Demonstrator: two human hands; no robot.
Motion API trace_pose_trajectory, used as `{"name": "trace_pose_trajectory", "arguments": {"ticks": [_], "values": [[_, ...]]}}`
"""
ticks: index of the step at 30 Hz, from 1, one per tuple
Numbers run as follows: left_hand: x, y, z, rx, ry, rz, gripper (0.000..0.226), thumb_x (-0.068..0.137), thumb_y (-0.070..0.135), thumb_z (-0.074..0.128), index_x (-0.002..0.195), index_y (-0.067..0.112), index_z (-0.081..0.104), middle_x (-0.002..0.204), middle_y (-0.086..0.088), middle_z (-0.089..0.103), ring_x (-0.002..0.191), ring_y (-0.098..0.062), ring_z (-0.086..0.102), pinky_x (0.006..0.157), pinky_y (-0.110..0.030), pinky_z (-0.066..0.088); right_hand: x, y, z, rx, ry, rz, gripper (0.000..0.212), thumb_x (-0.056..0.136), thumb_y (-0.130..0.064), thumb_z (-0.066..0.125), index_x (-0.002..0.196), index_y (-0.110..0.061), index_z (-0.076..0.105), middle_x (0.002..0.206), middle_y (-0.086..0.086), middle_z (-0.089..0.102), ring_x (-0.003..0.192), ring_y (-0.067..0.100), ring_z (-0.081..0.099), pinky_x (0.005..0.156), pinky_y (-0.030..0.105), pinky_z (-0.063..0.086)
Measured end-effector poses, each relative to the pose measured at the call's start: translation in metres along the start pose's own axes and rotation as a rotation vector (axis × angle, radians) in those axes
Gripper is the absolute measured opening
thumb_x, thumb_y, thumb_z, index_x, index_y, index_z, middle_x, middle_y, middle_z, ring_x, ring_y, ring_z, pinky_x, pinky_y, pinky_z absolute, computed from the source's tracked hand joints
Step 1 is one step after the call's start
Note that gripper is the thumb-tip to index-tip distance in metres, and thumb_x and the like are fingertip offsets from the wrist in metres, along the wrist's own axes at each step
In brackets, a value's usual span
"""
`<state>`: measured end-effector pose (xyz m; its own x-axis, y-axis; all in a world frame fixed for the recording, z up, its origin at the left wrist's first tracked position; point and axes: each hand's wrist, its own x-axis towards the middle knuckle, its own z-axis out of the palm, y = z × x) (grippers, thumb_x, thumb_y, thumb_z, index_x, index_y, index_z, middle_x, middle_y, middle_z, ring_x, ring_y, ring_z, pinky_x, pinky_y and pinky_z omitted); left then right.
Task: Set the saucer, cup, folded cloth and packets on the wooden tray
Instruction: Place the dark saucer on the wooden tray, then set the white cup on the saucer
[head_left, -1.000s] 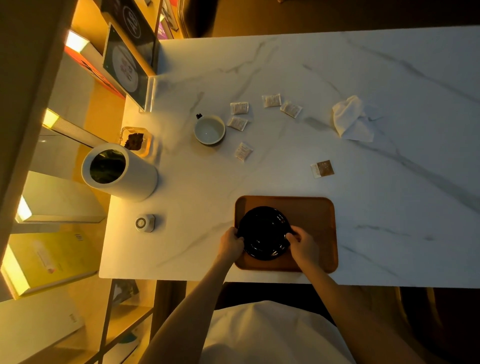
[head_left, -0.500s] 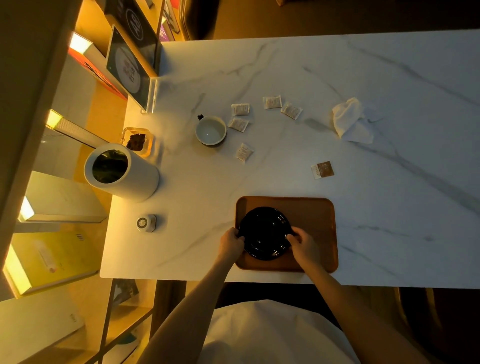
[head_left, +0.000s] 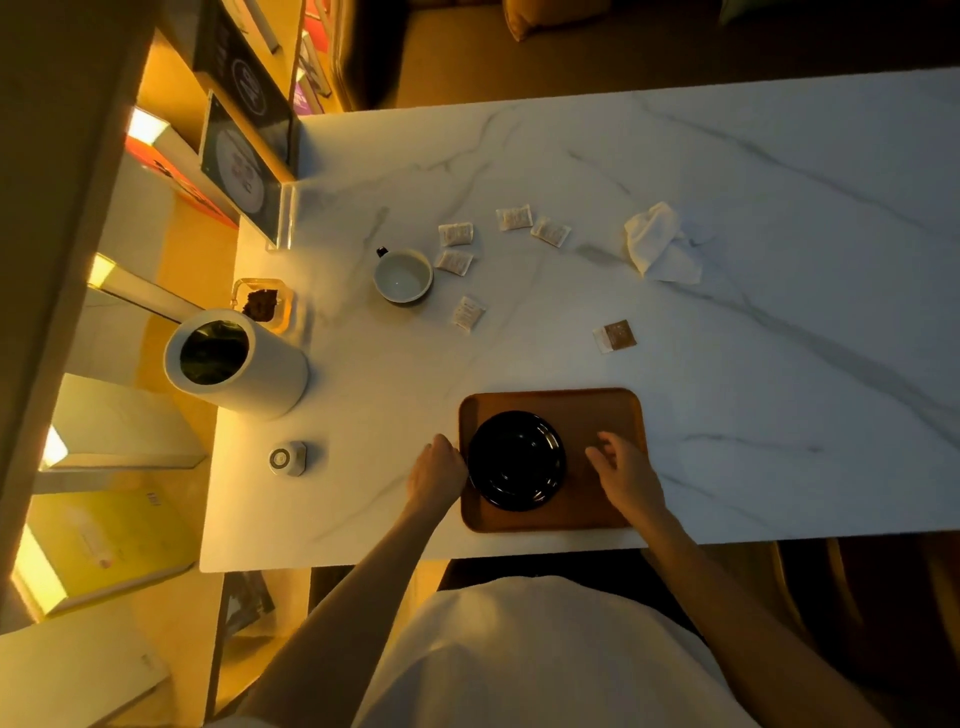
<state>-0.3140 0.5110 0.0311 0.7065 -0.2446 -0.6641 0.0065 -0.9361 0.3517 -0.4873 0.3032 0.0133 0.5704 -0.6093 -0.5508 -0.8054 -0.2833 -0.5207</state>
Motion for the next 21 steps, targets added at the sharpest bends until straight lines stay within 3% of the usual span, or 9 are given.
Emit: {"name": "trace_pose_trajectory", "arguments": {"ticks": [6, 12, 21], "values": [[-0.006, 0.024, -0.002, 0.266, -0.021, 0.093, 0.047, 0.1, 0.043, 0.037, 0.139, 0.018, 0.041, 0.141, -0.01, 0.046, 0.131, -0.034, 0.042, 0.108, -0.054, 0.035, -0.013, 0.025, -0.036, -0.313, 0.096, -0.075, 0.068, 0.093, -0.055, 0.046, 0.148, -0.018, 0.033, 0.151, 0.012, 0.039, 0.139, 0.028, 0.036, 0.112, 0.045, 0.034], [-0.021, 0.052, 0.005, 0.29, 0.061, 0.115, 0.046, 0.099, 0.044, 0.036, 0.137, 0.019, 0.043, 0.142, -0.009, 0.047, 0.133, -0.032, 0.042, 0.112, -0.055, 0.03, 0.0, 0.033, -0.062, -0.404, 0.029, -0.089, 0.071, 0.092, -0.062, 0.039, 0.15, -0.022, 0.027, 0.156, 0.012, 0.029, 0.144, 0.029, 0.025, 0.117, 0.048, 0.024], [-0.038, 0.032, -0.018, 0.203, 0.176, -0.09, 0.05, 0.1, 0.046, 0.036, 0.143, 0.021, 0.041, 0.148, -0.008, 0.043, 0.136, -0.032, 0.041, 0.112, -0.053, 0.031, 0.046, -0.015, -0.076, -0.36, -0.099, -0.253, 0.07, 0.093, -0.059, 0.04, 0.15, -0.019, 0.028, 0.156, 0.011, 0.029, 0.145, 0.029, 0.025, 0.117, 0.047, 0.025]]}}
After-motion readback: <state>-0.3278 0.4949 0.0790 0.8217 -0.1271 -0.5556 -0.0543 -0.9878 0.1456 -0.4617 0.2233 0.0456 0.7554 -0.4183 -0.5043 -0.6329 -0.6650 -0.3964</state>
